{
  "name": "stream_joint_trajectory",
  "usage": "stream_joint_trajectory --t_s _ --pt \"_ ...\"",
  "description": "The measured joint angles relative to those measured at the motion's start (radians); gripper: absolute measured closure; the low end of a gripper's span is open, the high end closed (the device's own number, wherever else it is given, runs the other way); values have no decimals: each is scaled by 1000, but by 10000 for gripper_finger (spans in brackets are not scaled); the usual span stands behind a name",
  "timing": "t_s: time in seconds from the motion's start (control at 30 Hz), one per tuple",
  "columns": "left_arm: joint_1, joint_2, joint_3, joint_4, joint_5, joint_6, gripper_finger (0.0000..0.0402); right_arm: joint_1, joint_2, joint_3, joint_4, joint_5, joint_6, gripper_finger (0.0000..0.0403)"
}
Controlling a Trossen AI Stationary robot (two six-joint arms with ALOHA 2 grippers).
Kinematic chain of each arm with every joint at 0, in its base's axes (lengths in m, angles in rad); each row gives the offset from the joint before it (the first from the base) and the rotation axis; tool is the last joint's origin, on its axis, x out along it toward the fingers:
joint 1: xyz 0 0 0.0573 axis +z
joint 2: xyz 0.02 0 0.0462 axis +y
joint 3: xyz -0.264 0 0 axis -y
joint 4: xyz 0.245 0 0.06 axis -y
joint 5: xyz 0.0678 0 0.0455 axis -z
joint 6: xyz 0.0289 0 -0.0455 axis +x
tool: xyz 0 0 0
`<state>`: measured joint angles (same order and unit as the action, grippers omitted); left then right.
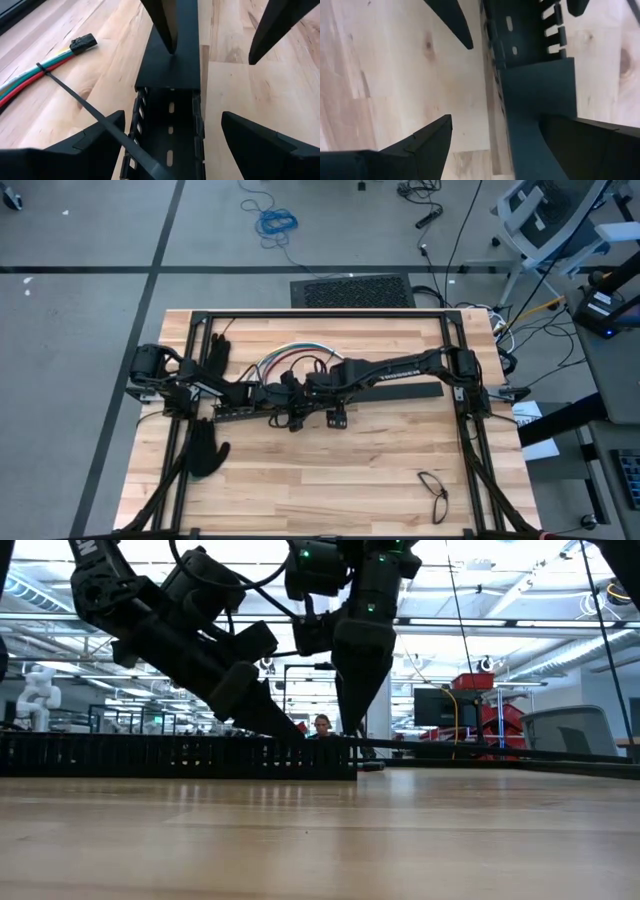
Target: Ziptie cables
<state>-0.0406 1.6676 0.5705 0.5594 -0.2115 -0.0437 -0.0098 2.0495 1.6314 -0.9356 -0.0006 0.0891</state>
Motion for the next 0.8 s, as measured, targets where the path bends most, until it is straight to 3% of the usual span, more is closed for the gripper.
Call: stream_joint_trajectory --t_s 0.3,0.5,0.67,0.8 --pt "-3 0 0 0 0 -2 75 -11 -22 0 9 139 -75 108" --pt "-12 0 0 0 0 -2 75 -63 -22 -4 22 124 -139 108" --pt "-19 1 -1 -3 0 -2 75 -127 -22 -5 34 -83 -125 108" --pt "-19 1 -1 -3 0 -2 75 -147 -22 -5 30 -110 -147 108"
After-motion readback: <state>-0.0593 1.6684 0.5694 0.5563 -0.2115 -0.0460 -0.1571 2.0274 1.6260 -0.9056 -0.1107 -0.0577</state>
